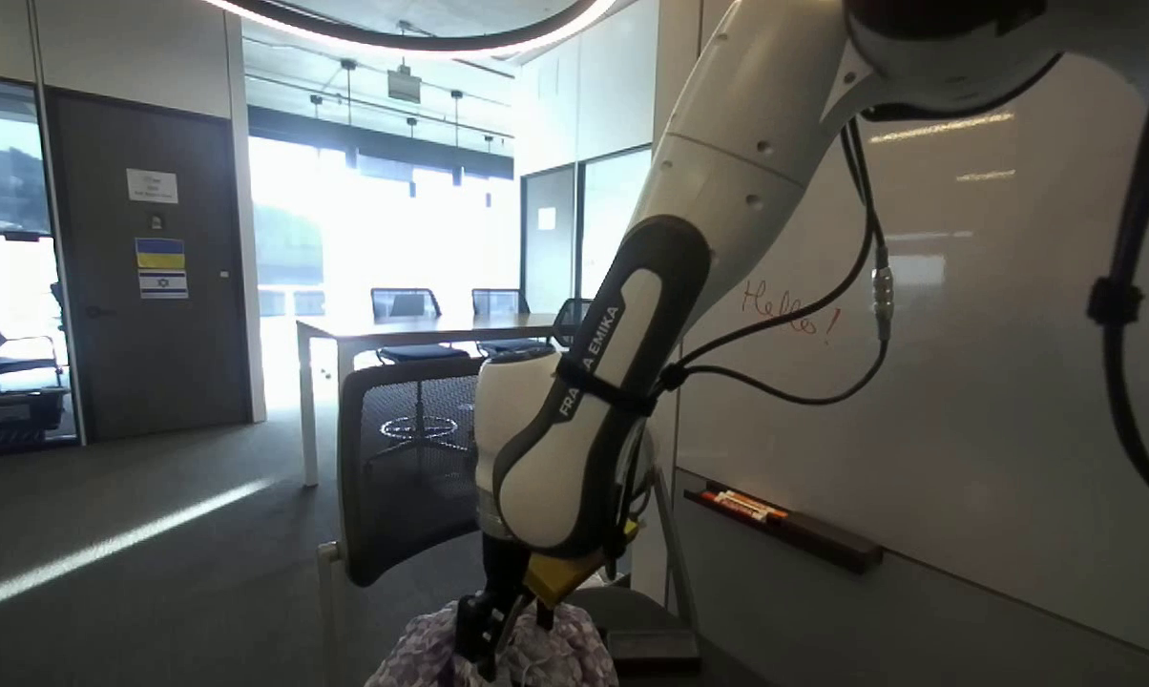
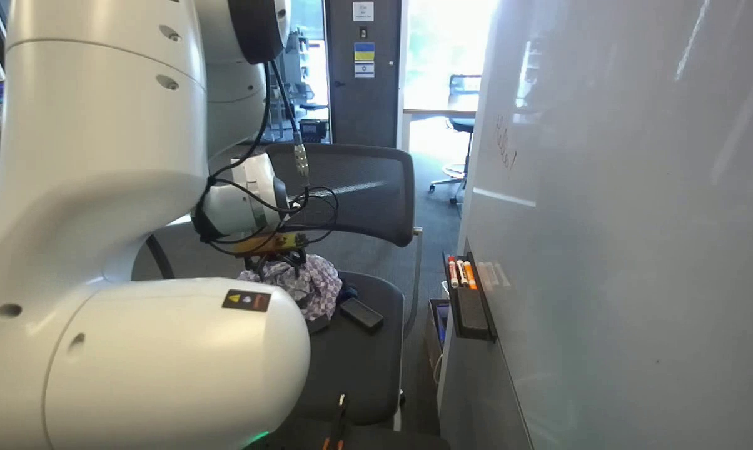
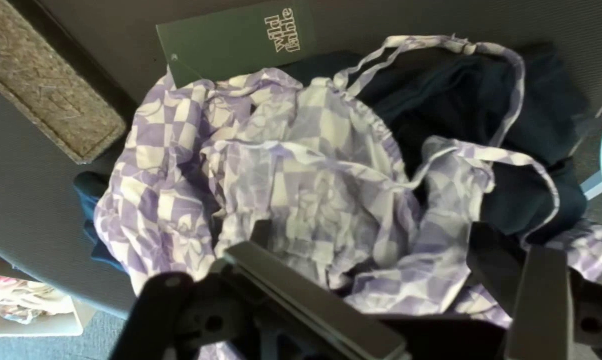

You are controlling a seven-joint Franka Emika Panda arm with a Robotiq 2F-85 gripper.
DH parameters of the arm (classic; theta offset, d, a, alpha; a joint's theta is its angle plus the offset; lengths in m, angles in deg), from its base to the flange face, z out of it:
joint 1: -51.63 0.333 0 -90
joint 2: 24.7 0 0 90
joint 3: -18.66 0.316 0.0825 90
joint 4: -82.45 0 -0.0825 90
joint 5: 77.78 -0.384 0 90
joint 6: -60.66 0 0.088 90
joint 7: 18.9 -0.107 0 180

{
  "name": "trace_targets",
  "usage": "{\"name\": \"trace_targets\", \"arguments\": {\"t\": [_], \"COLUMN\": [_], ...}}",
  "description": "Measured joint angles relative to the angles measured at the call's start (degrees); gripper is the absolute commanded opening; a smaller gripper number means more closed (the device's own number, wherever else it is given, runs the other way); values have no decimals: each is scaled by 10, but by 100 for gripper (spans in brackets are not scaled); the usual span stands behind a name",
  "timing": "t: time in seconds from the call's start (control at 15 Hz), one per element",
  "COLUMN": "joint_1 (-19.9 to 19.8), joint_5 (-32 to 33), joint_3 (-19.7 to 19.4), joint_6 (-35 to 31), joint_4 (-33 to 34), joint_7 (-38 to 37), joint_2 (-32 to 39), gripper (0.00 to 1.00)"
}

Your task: Pick up the pieces of cloth on the seat and put them on the backrest of the chair

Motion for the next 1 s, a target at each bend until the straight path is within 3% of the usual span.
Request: {"name": "trace_targets", "arguments": {"t": [0.13,0.67,0.8,1.0], "joint_1": [17,29,29,28], "joint_5": [1,-6,-12,-24], "joint_3": [-27,-58,-59,-59], "joint_6": [-12,-19,-18,-14], "joint_4": [32,118,124,121], "joint_7": [0,0,0,0], "joint_2": [38,114,120,118], "gripper": [70,7,1,2]}}
